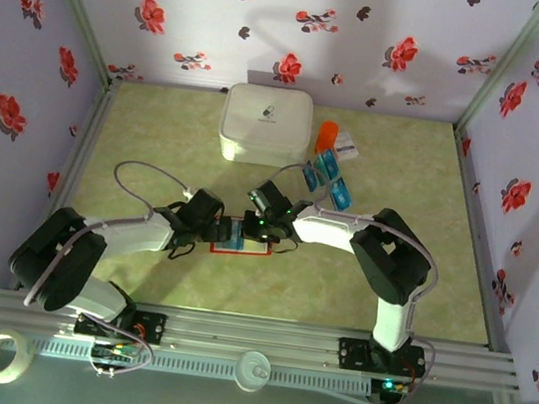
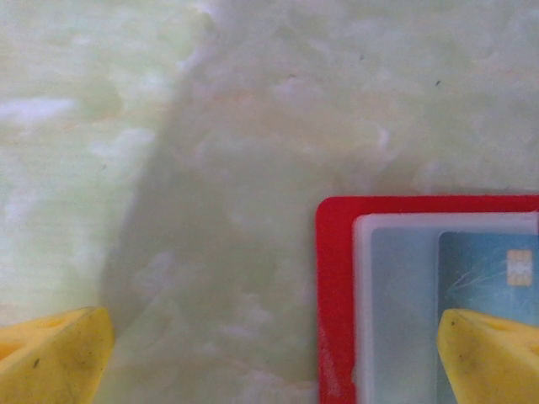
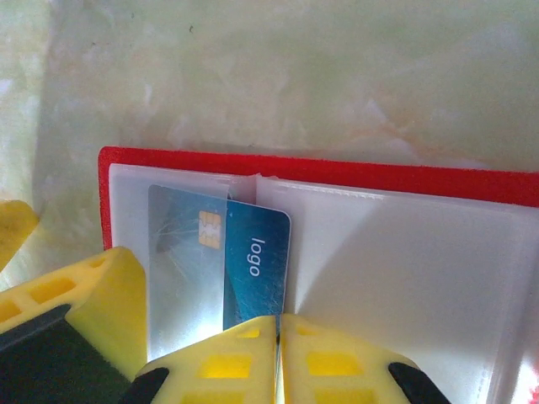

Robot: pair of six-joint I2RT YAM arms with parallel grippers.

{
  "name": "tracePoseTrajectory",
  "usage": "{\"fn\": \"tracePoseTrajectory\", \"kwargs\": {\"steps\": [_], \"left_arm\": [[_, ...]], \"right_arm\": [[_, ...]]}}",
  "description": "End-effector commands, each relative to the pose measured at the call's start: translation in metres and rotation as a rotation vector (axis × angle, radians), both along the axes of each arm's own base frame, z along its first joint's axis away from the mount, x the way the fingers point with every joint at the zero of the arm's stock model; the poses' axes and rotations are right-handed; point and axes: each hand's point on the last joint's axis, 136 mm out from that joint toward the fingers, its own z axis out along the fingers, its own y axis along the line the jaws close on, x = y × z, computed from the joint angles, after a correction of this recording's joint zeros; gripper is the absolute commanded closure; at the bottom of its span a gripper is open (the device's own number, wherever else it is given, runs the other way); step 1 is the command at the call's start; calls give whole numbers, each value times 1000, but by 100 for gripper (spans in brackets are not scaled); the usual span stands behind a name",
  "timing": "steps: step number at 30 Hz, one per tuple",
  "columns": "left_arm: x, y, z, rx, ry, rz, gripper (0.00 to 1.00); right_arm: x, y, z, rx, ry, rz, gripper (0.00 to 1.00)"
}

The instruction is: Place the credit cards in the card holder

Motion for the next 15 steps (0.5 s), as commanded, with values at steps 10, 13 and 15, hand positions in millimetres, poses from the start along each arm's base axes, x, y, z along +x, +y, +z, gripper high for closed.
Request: {"fn": "tracePoseTrajectory", "kwargs": {"steps": [10, 13, 15], "left_arm": [[-30, 41, -16, 98, 96, 107, 0], [-33, 45, -21, 103, 103, 117, 0], [-33, 46, -23, 105, 106, 121, 0]], "right_arm": [[2, -1, 30, -2, -53, 48, 90], [5, 3, 30, -6, -49, 60, 90], [7, 6, 27, -9, -44, 67, 90]]}}
